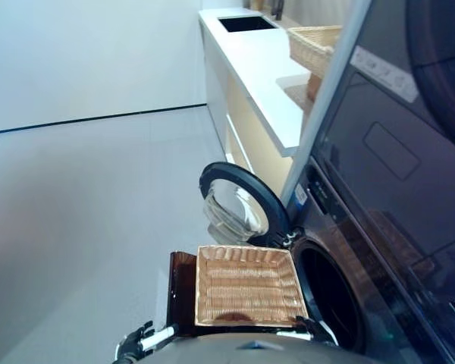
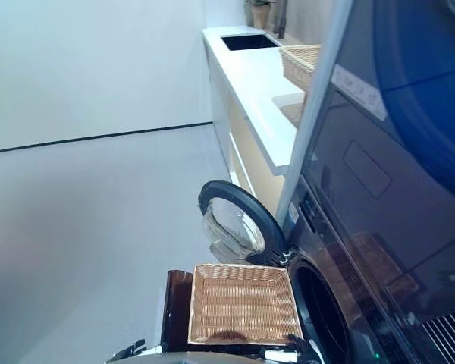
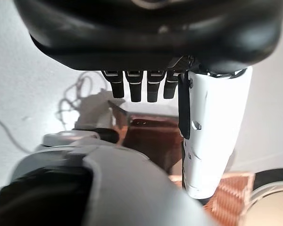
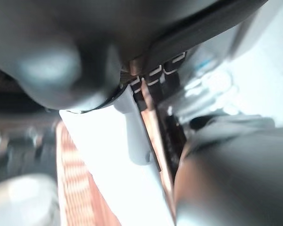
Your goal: Pick up the clothes and place them into the washing machine
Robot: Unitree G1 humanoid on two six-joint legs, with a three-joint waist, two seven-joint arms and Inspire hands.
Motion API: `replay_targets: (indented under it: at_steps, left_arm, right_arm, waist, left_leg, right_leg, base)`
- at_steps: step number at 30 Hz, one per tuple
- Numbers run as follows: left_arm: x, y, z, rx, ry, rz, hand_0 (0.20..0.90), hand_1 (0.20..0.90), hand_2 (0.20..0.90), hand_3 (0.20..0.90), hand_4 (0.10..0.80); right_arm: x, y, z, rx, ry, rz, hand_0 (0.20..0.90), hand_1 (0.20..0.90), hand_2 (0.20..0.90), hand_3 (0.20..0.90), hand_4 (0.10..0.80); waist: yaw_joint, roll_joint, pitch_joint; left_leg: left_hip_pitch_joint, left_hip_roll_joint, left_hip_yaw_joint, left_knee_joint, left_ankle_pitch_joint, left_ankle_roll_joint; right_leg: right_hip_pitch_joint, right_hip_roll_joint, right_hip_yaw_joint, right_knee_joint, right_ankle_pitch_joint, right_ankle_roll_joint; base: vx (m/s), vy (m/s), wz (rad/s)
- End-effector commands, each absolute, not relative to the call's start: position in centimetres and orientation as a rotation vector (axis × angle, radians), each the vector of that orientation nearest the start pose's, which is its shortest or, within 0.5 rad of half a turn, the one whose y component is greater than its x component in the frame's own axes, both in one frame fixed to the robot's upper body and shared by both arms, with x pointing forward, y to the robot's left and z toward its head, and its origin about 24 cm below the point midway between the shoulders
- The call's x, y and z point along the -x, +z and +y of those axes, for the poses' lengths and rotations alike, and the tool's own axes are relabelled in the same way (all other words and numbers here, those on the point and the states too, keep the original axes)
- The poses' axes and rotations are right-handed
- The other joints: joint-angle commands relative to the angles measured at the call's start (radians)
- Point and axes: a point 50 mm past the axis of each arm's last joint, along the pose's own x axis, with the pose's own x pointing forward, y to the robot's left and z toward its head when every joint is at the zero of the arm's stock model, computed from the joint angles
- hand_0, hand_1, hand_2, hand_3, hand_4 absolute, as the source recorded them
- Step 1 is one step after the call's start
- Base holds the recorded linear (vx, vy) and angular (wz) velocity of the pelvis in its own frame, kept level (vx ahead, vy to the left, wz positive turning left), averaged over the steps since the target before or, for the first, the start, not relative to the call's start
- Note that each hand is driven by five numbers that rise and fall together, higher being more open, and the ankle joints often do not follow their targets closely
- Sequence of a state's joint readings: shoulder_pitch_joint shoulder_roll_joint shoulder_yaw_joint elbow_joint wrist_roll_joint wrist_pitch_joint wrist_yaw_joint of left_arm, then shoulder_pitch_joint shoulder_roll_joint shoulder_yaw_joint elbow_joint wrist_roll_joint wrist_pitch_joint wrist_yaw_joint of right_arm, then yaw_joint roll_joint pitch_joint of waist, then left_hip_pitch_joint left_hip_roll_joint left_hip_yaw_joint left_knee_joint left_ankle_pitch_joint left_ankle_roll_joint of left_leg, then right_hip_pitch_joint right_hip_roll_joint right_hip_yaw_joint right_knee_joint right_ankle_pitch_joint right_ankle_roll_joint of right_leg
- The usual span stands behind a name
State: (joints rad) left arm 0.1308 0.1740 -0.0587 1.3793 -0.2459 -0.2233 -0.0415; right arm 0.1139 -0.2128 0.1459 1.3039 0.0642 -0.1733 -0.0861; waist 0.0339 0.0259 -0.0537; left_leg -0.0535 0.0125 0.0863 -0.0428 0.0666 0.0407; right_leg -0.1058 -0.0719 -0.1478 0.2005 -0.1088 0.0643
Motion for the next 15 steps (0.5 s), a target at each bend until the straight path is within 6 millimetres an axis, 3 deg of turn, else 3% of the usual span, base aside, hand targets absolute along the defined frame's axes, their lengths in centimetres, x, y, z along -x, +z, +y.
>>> replay_targets:
  at_steps: [1, 15]
  left_arm:
    - [-2.1, -17.3, 21.5, 0.032, 0.208, 1.275, 0.900, 0.900, 0.900, 0.900, 0.800]
    - [-2.2, -17.6, 20.5, -0.015, 0.092, 1.313, 0.900, 0.900, 0.900, 0.900, 0.800]
  right_arm:
    - [-1.1, -17.1, -23.2, 0.356, -0.046, 1.355, 0.900, 0.900, 0.900, 0.900, 0.800]
    - [-1.1, -17.2, -23.2, 0.341, -0.058, 1.378, 0.900, 0.900, 0.900, 0.900, 0.800]
  waist:
    - [-0.009, -0.023, -0.023]
    - [-0.029, -0.032, -0.050]
  left_leg:
    - [0.022, -0.043, 0.029, -0.025, -0.006, -0.061]
    - [0.073, -0.040, 0.024, -0.028, -0.025, -0.053]
  right_leg:
    - [0.083, -0.018, 0.009, -0.215, 0.144, 0.021]
    - [0.122, -0.015, 0.015, -0.201, 0.127, 0.018]
  base:
    - [0.000, 0.000, 0.00]
    - [0.003, -0.003, 0.00]
